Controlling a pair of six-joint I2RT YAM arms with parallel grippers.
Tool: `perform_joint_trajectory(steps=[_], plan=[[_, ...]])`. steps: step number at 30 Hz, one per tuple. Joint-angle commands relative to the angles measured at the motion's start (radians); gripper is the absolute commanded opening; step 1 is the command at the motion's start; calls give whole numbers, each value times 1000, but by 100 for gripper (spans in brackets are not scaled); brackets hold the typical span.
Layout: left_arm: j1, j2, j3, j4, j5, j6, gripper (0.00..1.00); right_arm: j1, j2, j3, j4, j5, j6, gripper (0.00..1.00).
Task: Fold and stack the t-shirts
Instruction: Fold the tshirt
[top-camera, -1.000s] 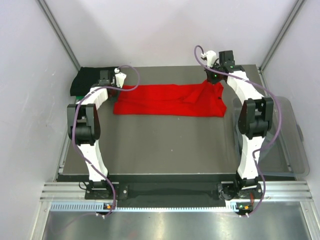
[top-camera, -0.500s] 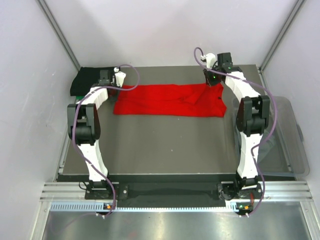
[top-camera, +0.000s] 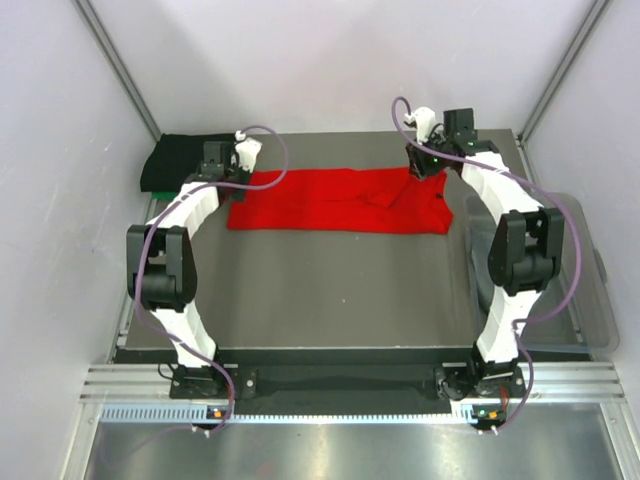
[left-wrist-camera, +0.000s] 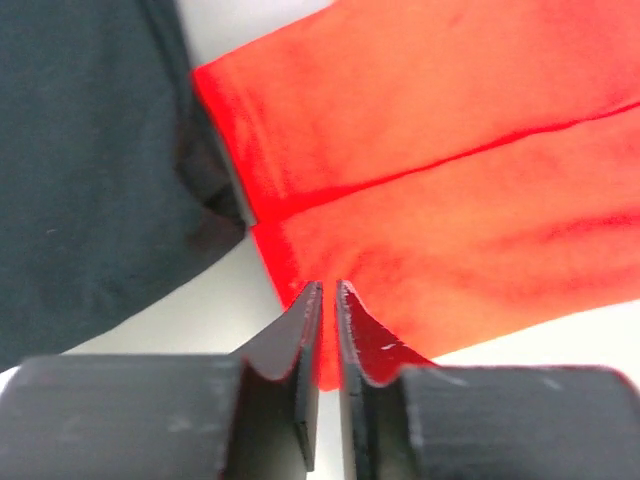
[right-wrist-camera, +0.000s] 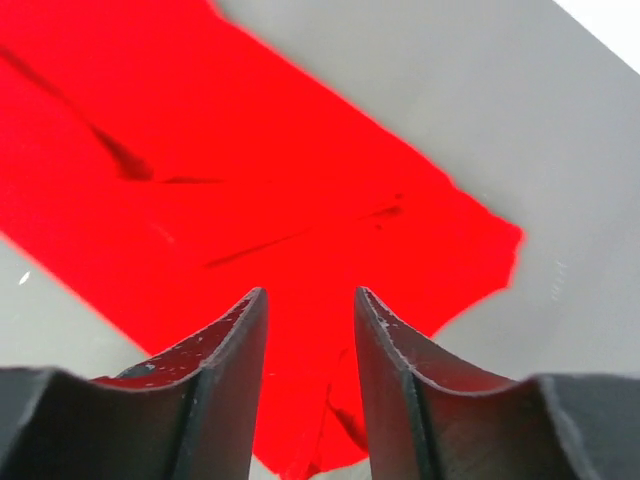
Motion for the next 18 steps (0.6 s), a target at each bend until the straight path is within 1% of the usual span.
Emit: perform_joint_trajectory(steps=[1, 5, 8, 18], plan=[[-2, 7, -41, 5, 48, -6, 13, 40, 26, -19, -96, -95, -84, 40], [-2, 70, -38, -45, 16, -12, 10, 68, 79, -36, -104, -98, -96, 36], [-2, 105, -46, -32, -7, -12, 9, 73, 118, -12, -104, -98, -90, 34], [-2, 157, -44, -31, -22, -14, 9, 88, 220, 73, -122, -95, -73, 33]])
